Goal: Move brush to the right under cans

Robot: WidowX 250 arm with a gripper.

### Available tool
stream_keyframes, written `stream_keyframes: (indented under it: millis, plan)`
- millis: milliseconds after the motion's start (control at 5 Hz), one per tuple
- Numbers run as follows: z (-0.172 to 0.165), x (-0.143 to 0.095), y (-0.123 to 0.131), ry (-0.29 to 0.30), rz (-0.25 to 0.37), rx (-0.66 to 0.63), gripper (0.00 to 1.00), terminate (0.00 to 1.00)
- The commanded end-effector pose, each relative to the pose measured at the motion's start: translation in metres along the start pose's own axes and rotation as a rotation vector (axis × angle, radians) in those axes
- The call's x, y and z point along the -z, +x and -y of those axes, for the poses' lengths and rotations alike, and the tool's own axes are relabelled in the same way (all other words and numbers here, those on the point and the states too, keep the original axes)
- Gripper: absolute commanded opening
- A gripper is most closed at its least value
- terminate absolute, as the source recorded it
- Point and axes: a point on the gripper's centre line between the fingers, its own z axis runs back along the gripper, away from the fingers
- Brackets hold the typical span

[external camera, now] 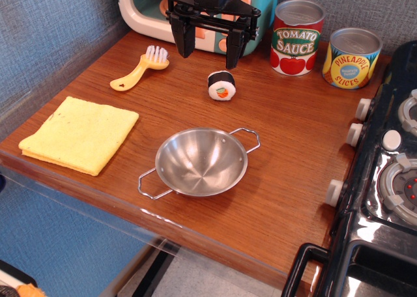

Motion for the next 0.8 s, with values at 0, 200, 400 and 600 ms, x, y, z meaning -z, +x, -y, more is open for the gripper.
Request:
stream_keyframes:
  millis: [0, 200, 400, 600]
  plan:
    - [0.0, 0.0, 0.0, 0.0, 0.0, 0.0, 1.0, 0.0]
    - [-0.015, -0.006, -0.002, -0.003, -0.011, -0.047, 1.0, 0.0]
    - [-0.043, -0.004, 0.003, 0.057, 0.004, -0.025, 1.0, 0.0]
    - [-0.08, 0.011, 0.009, 0.064, -0.003, 0.013, 1.0, 0.0]
